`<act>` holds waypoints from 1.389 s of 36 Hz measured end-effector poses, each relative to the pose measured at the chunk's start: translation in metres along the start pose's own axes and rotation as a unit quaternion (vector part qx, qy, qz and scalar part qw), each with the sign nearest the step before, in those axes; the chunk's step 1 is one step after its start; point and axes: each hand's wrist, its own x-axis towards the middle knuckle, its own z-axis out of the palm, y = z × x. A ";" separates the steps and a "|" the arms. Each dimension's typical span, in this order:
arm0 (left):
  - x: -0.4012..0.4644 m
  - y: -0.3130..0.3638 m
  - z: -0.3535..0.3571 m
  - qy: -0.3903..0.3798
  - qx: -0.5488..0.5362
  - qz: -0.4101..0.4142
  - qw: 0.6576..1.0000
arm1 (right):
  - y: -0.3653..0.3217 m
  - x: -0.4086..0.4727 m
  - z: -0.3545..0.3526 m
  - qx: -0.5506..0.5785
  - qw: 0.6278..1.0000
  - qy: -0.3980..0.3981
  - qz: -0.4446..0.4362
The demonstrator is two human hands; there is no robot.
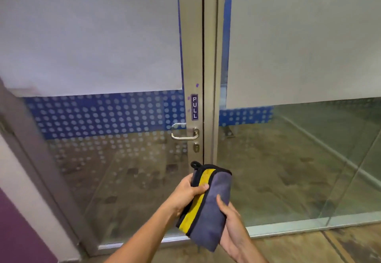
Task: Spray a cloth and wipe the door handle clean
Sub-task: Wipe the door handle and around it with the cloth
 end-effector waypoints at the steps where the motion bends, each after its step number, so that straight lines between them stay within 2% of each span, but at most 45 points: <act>1: 0.007 0.004 -0.004 0.002 0.031 0.004 1.000 | -0.001 0.007 0.002 0.010 1.000 -0.008 0.006; 6: 0.044 0.033 -0.034 -0.054 0.186 0.047 0.980 | -0.006 0.045 0.019 0.075 0.997 -0.029 -0.001; 8: 0.063 0.049 -0.055 -0.051 0.306 0.080 0.947 | -0.012 0.061 0.029 0.087 0.996 -0.033 -0.013; 10: 0.085 0.066 -0.081 -0.034 0.419 0.126 0.899 | -0.018 0.078 0.042 0.087 0.995 -0.031 -0.033; 11: 0.097 0.075 -0.095 -0.037 0.477 0.154 0.864 | -0.021 0.086 0.050 0.079 0.995 -0.019 -0.050; 12: 0.109 0.085 -0.109 -0.038 0.550 0.180 0.814 | -0.024 0.095 0.058 0.068 0.995 -0.002 -0.070; 14: 0.137 0.103 -0.137 -0.023 0.693 0.233 0.682 | -0.028 0.115 0.074 0.037 0.990 0.036 -0.129; 16: 0.161 0.124 -0.159 -0.004 0.769 0.277 0.576 | -0.034 0.136 0.089 -0.011 0.979 0.071 -0.193; 20: 0.202 0.169 -0.187 0.018 0.822 0.351 0.449 | -0.049 0.181 0.122 -0.054 0.953 0.128 -0.270; 24: 0.231 0.213 -0.203 0.032 0.832 0.447 0.328 | -0.066 0.226 0.144 -0.123 0.921 0.203 -0.309; 26: 0.249 0.233 -0.206 0.038 0.817 0.502 0.281 | -0.078 0.246 0.154 -0.153 0.901 0.233 -0.333; 29: 0.272 0.252 -0.209 0.057 0.797 0.547 0.250 | -0.099 0.265 0.169 -0.241 0.845 0.263 -0.399; 33: 0.299 0.263 -0.213 0.090 0.809 0.542 0.207 | -0.122 0.288 0.181 -0.344 0.766 0.240 -0.486; 36: 0.311 0.264 -0.215 0.108 0.804 0.546 0.211 | -0.132 0.307 0.186 -0.427 0.682 0.239 -0.544; 40: 0.322 0.262 -0.218 0.117 0.795 0.552 0.223 | -0.142 0.333 0.187 -0.509 0.616 0.200 -0.568; 47: 0.330 0.259 -0.223 0.130 0.781 0.572 0.213 | -0.135 0.371 0.171 -0.686 0.439 0.198 -0.545; 50: 0.333 0.258 -0.223 0.122 0.779 0.576 0.216 | -0.134 0.381 0.168 -0.723 0.390 0.199 -0.534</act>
